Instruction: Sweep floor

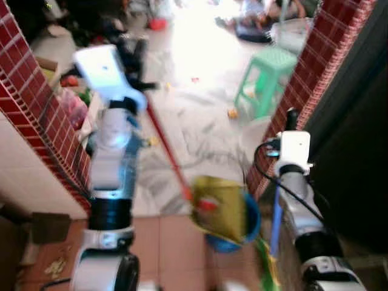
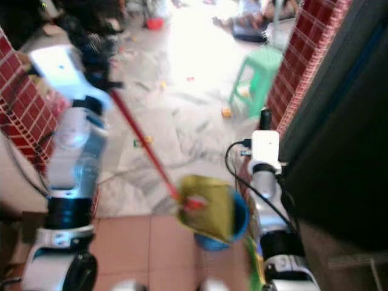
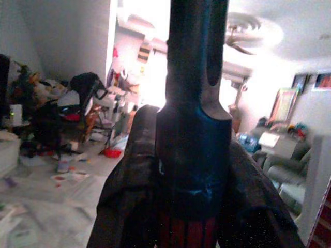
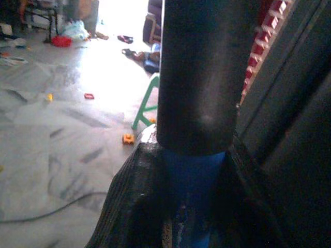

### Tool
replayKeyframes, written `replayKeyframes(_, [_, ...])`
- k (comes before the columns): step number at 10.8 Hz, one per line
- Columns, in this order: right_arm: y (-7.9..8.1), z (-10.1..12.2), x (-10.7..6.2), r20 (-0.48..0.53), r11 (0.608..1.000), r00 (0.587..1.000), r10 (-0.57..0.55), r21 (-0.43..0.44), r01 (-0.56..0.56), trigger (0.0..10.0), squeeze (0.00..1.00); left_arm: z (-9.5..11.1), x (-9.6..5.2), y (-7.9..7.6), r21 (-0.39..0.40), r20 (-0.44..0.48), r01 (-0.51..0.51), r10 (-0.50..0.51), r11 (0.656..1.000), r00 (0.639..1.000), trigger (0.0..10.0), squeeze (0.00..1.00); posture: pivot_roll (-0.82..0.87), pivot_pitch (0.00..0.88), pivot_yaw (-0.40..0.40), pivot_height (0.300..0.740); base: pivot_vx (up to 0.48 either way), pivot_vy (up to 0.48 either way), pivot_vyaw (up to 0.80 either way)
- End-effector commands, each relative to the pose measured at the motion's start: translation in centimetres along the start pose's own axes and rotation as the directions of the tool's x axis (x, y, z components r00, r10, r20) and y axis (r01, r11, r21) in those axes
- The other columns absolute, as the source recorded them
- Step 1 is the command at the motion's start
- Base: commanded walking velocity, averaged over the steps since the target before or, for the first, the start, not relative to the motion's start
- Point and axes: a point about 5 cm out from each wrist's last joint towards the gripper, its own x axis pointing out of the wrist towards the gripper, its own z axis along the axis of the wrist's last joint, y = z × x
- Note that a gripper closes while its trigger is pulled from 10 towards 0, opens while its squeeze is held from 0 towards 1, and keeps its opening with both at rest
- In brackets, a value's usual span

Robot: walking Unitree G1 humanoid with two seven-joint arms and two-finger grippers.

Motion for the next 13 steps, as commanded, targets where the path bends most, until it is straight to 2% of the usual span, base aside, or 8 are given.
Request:
replayKeyframes(1, [0.5, 0.7, 0.2, 0.031, 1.0, 0.999, 0.02, -0.02, -0.019, 10.0, 0.0, 1.9, 0.4, -0.1, 0.009, 0.096, 0.0, -0.001, 1.0, 0.995, 10.0, 0.0, -0.03, 0.0, -0.008, 0.74, 0.337, -0.251, 0.0])
replayKeyframes(5, [0.7, 0.7, 0.3, 0.03, 0.999, 0.999, 0.032, -0.017, -0.031, 10.0, 0.0, 1.7, 0.1, -2.7, 0.137, 0.159, 0.102, -0.124, 0.985, 0.979, 10.0, 0.0, -0.03, 0.0, -0.011, 0.74, 0.0, 0.0, 0.0])
replayKeyframes(6, [0.7, 0.7, 0.3, 0.03, 0.999, 0.999, 0.032, -0.018, -0.032, 10.0, 0.0, 1.5, 0.1, -3.1, 0.144, 0.162, 0.114, -0.137, 0.983, 0.977, 10.0, 0.0, -0.03, 0.0, -0.011, 0.74, 0.0, 0.0, 0.0])
replayKeyframes(8, [0.8, 0.7, 0.3, 0.032, 0.999, 0.999, 0.034, -0.017, -0.034, 10.0, 0.0, 0.7, -0.5, -5.8, 0.169, 0.174, 0.216, -0.245, 0.962, 0.954, 10.0, 0.0, -0.04, 0.0, -0.011, 0.74, 0.0, 0.0, 0.0])
replayKeyframes(9, [0.8, 0.7, 0.3, 0.033, 0.999, 0.999, 0.033, -0.016, -0.033, 10.0, 0.0, 0.4, -1.1, -7.2, 0.202, 0.174, 0.3, -0.336, 0.932, 0.926, 10.0, 0.0, -0.04, 0.0, -0.005, 0.74, 0.0, 0.0, 0.0])
replayKeyframes(10, [0.8, 0.7, 0.3, 0.034, 0.999, 0.999, 0.032, -0.015, -0.032, 10.0, 0.0, 0.1, -1.8, -8.4, 0.248, 0.167, 0.394, -0.439, 0.885, 0.883, 10.0, 0.0, -0.04, 0.0, -0.004, 0.74, 0.0, 0.0, 0.0])
replayKeyframes(12, [0.8, 0.7, 0.3, 0.032, 0.999, 0.999, 0.03, -0.012, -0.03, 10.0, 0.0, -0.4, -3.0, -9.7, 0.27, 0.146, 0.521, -0.569, 0.81, 0.809, 10.0, 0.0, -0.04, 0.0, -0.004, 0.74, 0.0, 0.0, 0.0])
replayKeyframes(13, [0.7, 0.7, 0.3, 0.033, 1.0, 0.999, 0.028, -0.012, -0.027, 10.0, 0.0, -0.5, -4.3, -11.6, 0.31, 0.108, 0.662, -0.718, 0.682, 0.688, 10.0, 0.0, -0.04, 0.0, -0.003, 0.74, 0.0, 0.0, 0.0])
